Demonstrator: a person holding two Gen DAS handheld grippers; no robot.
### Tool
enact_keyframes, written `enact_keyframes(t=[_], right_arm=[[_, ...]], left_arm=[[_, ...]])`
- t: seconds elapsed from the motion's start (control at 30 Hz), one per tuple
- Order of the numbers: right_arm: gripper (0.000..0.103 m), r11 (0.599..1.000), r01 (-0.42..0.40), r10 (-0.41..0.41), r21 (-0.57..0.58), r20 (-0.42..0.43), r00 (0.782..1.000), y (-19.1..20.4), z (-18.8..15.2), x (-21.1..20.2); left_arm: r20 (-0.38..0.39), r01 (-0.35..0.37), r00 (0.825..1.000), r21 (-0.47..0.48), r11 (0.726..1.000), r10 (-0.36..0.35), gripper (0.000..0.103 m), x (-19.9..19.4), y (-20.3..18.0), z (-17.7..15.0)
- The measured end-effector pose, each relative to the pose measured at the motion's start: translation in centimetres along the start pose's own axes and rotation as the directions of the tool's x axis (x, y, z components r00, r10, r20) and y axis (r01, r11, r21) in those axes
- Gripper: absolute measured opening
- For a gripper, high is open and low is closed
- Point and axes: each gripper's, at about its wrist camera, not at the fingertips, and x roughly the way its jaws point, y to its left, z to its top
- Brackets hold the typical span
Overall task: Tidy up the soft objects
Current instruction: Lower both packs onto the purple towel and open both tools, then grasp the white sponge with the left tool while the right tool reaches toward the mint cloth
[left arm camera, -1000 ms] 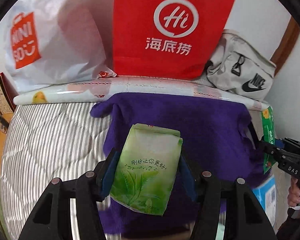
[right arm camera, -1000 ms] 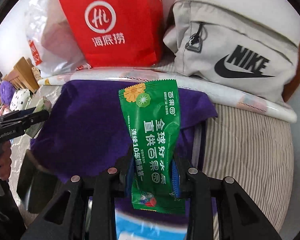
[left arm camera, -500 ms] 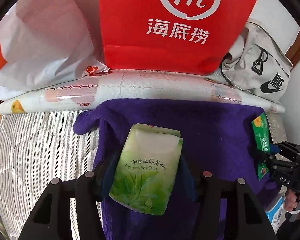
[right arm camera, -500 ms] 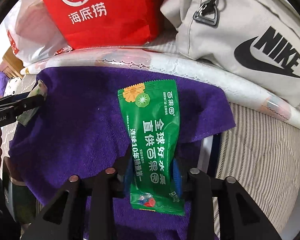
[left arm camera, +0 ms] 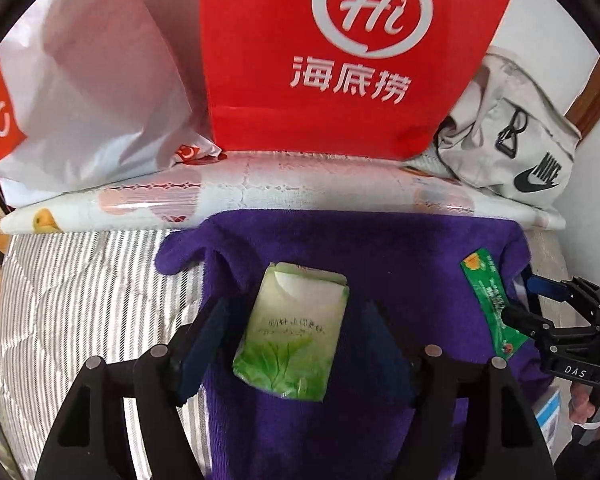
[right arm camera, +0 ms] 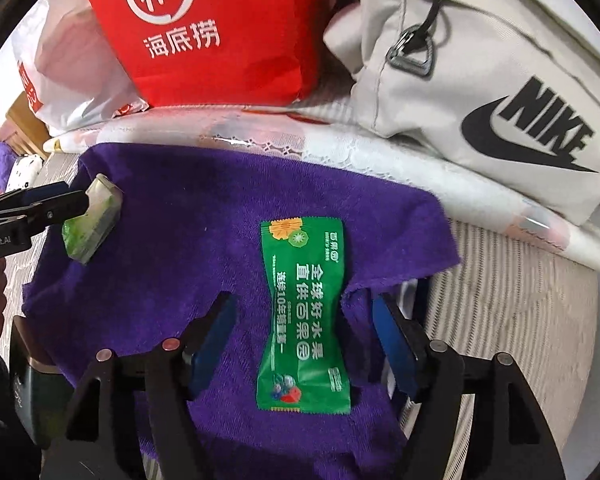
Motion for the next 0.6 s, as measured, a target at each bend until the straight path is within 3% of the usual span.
enact_keyframes(t=[0.2, 0.4, 0.6], right_arm=[[0.077, 1.0, 0.005, -0.003, -0.013, 0.096, 0.995, 0.9, -1.5, -4.0], [0.079, 1.0, 0.009, -0.009, 0.0, 0.202, 0.979, 2.2, -5.3, -9.4], [0.079, 1.0, 0.01, -0.014, 0.018, 0.21, 0.978, 3.5, -9.5, -13.0]], left_arm=[[0.103, 0.005, 0.995, 0.017, 1.0, -0.007, 0.071, -4.7, -0.2, -2.3], [0.124, 0.012, 0.992, -0.009, 1.0, -0.011, 0.071, -9.5, -0.1, -5.4], [0.134, 0.027, 0.991, -0.01, 1.0, -0.026, 0.071, -13.2, -0.1, -9.5]])
